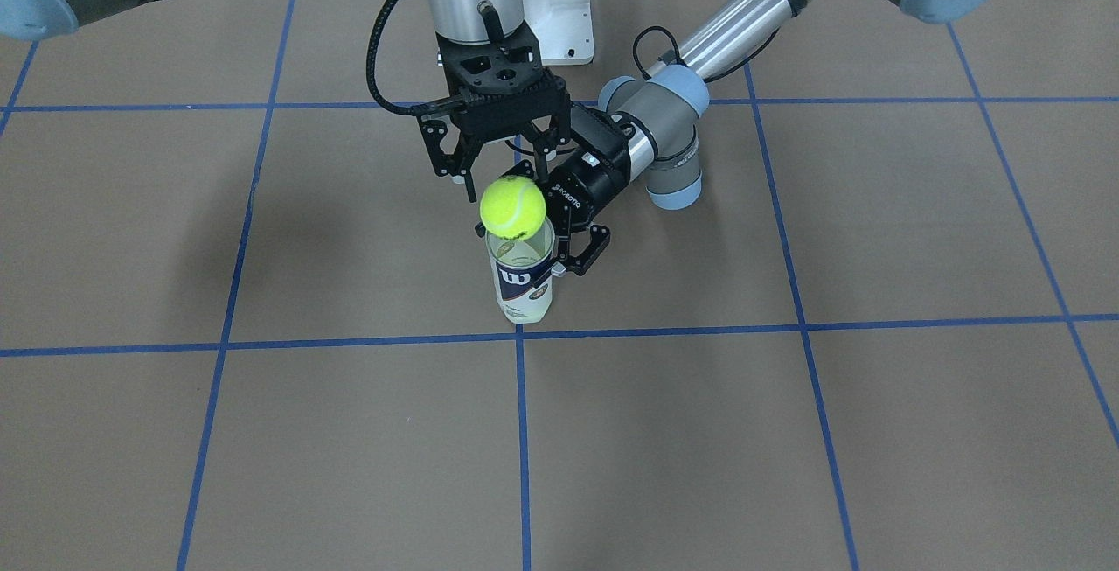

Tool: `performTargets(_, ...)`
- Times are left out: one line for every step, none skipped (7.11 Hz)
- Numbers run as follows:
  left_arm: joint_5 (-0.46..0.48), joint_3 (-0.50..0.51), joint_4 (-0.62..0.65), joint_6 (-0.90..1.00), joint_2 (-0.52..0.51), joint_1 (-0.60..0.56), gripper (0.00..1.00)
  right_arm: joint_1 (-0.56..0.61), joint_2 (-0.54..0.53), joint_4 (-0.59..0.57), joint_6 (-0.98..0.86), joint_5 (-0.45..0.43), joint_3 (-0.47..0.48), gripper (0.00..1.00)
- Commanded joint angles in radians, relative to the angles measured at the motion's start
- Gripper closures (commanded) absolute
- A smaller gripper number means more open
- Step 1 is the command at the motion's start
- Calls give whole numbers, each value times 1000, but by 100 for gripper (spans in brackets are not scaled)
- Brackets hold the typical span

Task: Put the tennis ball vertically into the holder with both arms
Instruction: 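Drop the second ball into the tube with the right gripper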

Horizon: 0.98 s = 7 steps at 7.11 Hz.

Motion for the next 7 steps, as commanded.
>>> performTargets(0,-1,0,-1,0,0,1,1,2,0,0,1,0,2)
performTargets(0,-1,0,-1,0,0,1,1,2,0,-2,1,0,2)
performTargets(0,-1,0,-1,0,0,1,1,2,0,-2,4,4,2)
performTargets(0,-1,0,-1,0,0,1,2,2,0,-5,12,7,2)
performTargets(0,-4,0,-1,0,0,1,19,-1,-6,-17,17,13,2)
performTargets(0,-10,-2,-1,0,-6,1,69,-2,-32,-28,67,16,2)
performTargets(-2,-42,-2,-1,0,-11,1,147,-19,-38,-52,143,13,2)
